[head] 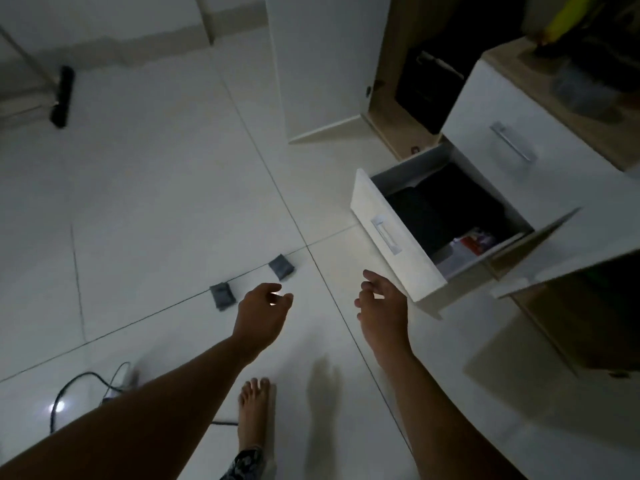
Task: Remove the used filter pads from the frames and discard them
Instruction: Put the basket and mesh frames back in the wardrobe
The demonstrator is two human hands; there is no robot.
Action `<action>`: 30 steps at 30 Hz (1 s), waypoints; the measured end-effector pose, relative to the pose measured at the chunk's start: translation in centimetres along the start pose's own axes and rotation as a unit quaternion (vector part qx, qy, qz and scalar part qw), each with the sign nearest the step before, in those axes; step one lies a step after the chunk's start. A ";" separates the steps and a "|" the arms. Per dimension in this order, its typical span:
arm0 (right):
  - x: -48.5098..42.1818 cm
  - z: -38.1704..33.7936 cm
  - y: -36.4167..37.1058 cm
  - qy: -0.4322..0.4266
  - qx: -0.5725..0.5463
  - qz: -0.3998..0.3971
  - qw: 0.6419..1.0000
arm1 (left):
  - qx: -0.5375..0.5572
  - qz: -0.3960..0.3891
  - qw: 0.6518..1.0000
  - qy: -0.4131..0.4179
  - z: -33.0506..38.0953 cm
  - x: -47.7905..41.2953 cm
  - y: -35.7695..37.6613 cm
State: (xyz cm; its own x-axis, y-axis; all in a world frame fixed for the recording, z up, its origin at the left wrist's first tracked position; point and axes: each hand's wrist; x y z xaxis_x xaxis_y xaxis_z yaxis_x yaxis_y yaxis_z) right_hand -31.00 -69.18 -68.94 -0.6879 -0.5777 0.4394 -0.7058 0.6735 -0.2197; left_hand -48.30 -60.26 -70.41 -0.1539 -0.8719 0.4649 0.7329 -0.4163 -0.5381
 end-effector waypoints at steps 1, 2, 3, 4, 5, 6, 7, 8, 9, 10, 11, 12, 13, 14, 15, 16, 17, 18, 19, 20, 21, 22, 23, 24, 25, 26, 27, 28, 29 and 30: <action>-0.9 -0.2 1.9 0.003 0.008 -0.009 1.000 | 0.008 0.008 1.000 -0.011 -0.6 -1.5 -1.0; -1.4 -0.5 3.0 0.004 0.014 -0.011 1.000 | 0.009 0.013 1.000 -0.019 -0.9 -2.4 -1.6; -2.4 -0.5 5.0 0.003 0.025 -0.019 1.000 | 0.014 0.023 0.999 -0.027 -1.6 -3.9 -2.4; -3.3 -0.4 6.9 0.004 0.034 -0.028 0.999 | 0.021 0.030 0.999 -0.039 -2.3 -5.3 -3.2; -4.2 -0.3 8.6 0.009 0.044 -0.034 0.998 | 0.026 0.037 0.998 -0.053 -3.1 -6.7 -3.7; -5.3 -0.1 10.3 0.015 0.053 -0.042 0.998 | 0.031 0.040 0.996 -0.071 -3.8 -8.4 -4.2; -6.4 0.2 12.1 0.020 0.066 -0.049 0.996 | 0.034 0.043 0.994 -0.092 -4.7 -10.0 -4.7; -7.7 0.8 14.0 0.025 0.078 -0.059 0.995 | 0.038 0.045 0.992 -0.110 -5.8 -11.8 -5.2; -8.8 1.4 15.6 0.031 0.085 -0.065 0.994 | 0.043 0.045 0.990 -0.124 -6.8 -13.5 -5.6; -9.5 1.6 16.6 0.035 0.091 -0.073 0.993 | 0.044 0.044 0.989 -0.131 -7.7 -14.7 -5.9; -10.6 2.3 18.2 0.039 0.107 -0.080 0.990 | 0.041 0.042 0.988 -0.144 -9.1 -16.5 -6.1; -12.2 3.3 20.2 0.043 0.126 -0.090 0.987 | 0.038 0.040 0.985 -0.165 -10.9 -18.6 -6.2; -13.4 3.9 21.6 0.046 0.139 -0.094 0.985 | 0.032 0.041 0.982 -0.179 -11.9 -20.2 -6.3; -14.7 4.6 23.0 0.056 0.152 -0.100 0.982 | 0.035 0.041 0.980 -0.194 -13.3 -21.9 -6.3; -15.4 5.1 23.6 0.064 0.165 -0.104 0.979 | 0.039 0.043 0.976 -0.208 -14.1 -22.8 -6.2; -17.0 5.9 25.1 0.061 0.182 -0.111 0.975 | 0.049 0.050 0.973 -0.219 -15.5 -24.7 -6.1; -18.4 6.8 26.3 0.056 0.206 -0.123 0.969 | 0.049 0.054 0.969 -0.238 -17.1 -26.3 -5.9; -19.7 7.9 27.4 0.052 0.232 -0.133 0.962 | 0.042 0.061 0.964 -0.255 -18.8 -27.7 -5.6; -20.8 8.8 28.2 0.050 0.256 -0.138 0.956 | 0.037 0.063 0.959 -0.273 -20.2 -29.0 -5.2; -21.8 10.0 28.8 0.049 0.281 -0.145 0.947 | 0.034 0.062 0.953 -0.295 -21.7 -29.9 -4.7; -22.7 11.1 29.3 0.049 0.304 -0.153 0.939 | 0.032 0.064 0.948 -0.311 -23.0 -30.6 -4.2; -23.5 12.2 29.8 0.048 0.324 -0.158 0.932 | 0.030 0.065 0.944 -0.322 -24.1 -31.3 -3.8; -24.2 13.5 30.3 0.051 0.346 -0.164 0.922 | 0.025 0.066 0.940 -0.335 -25.3 -31.8 -3.3; -25.0 14.7 30.7 0.052 0.366 -0.167 0.914 | 0.017 0.067 0.937 -0.343 -26.4 -32.4 -2.9; -25.7 15.7 30.9 0.051 0.386 -0.171 0.905 | 0.012 0.065 0.935 -0.349 -27.3 -32.9 -2.3; -26.3 16.6 31.1 0.046 0.406 -0.174 0.896 | 0.009 0.062 0.933 -0.355 -28.3 -33.3 -1.9; -27.0 17.5 31.3 0.039 0.422 -0.174 0.889 | 0.008 0.060 0.931 -0.360 -29.2 -33.8 -1.3; -27.6 18.2 31.5 0.034 0.433 -0.169 0.885 | 0.009 0.057 0.930 -0.364 -29.8 -34.1 -0.9; -28.3 19.0 31.7 0.034 0.437 -0.159 0.885 | 0.011 0.054 0.928 -0.369 -30.3 -34.4 -0.5; -28.9 19.6 31.9 0.037 0.439 -0.146 0.886 | 0.012 0.054 0.927 -0.370 -30.8 -34.6 -0.2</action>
State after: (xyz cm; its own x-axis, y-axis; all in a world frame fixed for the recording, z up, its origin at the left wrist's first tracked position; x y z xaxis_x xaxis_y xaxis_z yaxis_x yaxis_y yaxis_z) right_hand -36.97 -40.00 -105.73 -0.4640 -0.6147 0.6379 -0.7338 -0.1367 -0.6655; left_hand -63.52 -37.93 -108.08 0.4116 -0.4882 0.7696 0.7335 -0.3238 -0.5977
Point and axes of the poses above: each hand's wrist, its own x-axis away from the middle knuckle, its own y-axis out of the palm, z = x × y, and after that the axes turned 2 degrees about z, right-handed
